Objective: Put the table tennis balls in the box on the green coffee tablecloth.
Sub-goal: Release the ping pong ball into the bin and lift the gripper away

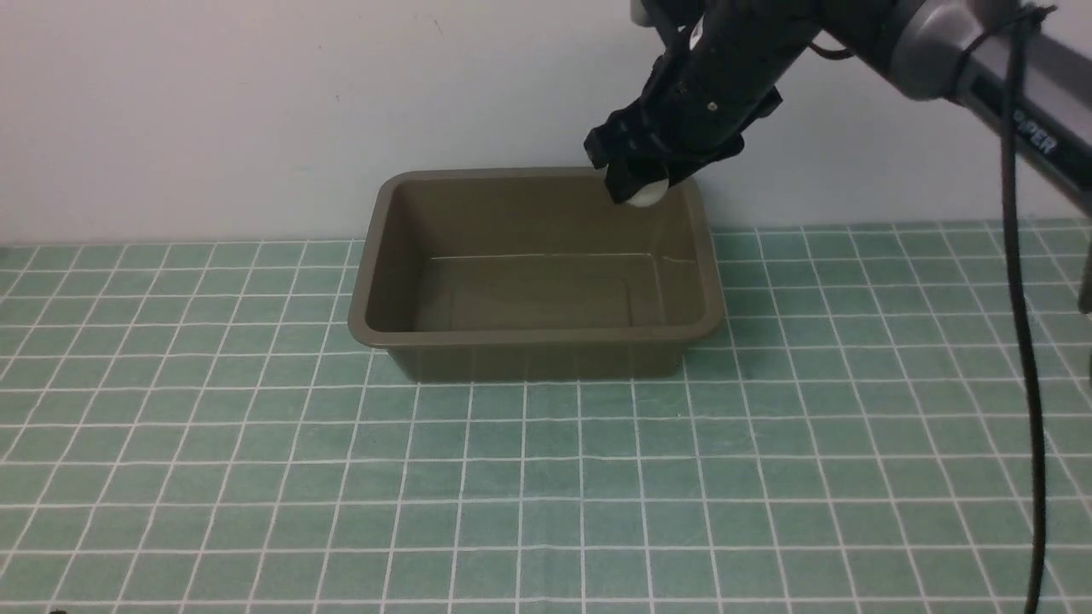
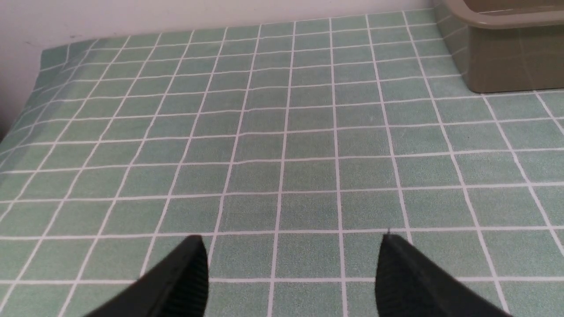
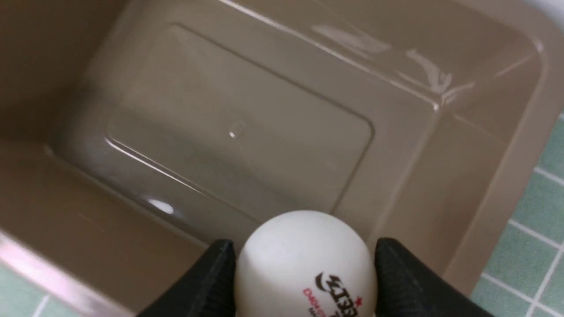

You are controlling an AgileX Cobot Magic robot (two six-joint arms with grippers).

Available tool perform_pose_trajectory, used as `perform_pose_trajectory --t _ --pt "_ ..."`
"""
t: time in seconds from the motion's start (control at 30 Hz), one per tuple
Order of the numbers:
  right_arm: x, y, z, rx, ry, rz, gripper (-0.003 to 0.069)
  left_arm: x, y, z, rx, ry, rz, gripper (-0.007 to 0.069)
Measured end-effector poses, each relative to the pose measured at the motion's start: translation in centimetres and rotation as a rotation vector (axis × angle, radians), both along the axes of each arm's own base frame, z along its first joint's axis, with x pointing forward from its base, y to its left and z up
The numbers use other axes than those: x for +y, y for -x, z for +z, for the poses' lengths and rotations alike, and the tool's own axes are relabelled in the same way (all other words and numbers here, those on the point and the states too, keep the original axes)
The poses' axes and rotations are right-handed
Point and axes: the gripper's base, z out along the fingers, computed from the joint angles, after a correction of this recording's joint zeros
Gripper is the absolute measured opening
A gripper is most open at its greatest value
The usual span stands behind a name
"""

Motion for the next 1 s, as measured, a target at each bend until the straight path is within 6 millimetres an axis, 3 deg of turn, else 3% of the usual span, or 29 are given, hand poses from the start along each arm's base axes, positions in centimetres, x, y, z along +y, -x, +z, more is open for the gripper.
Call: perform_pose_trajectory --t 0.27,0.53,1.0 --pt "0.4 -0.9 -3.5 0.062 0.033 0.0 0.0365 0.0 0.0 0.0 0.0 0.0 0.0 0.0461" --pt "0.6 -1.4 -5.6 0.097 0.052 0.0 0.0365 0.0 0.0 0.0 0.0 0.0 0.0 0.0461" --pt "0.7 -1.5 -6.2 0.107 0.057 0.002 0.0365 0.0 0.0 0.0 0.0 0.0 0.0 0.0461"
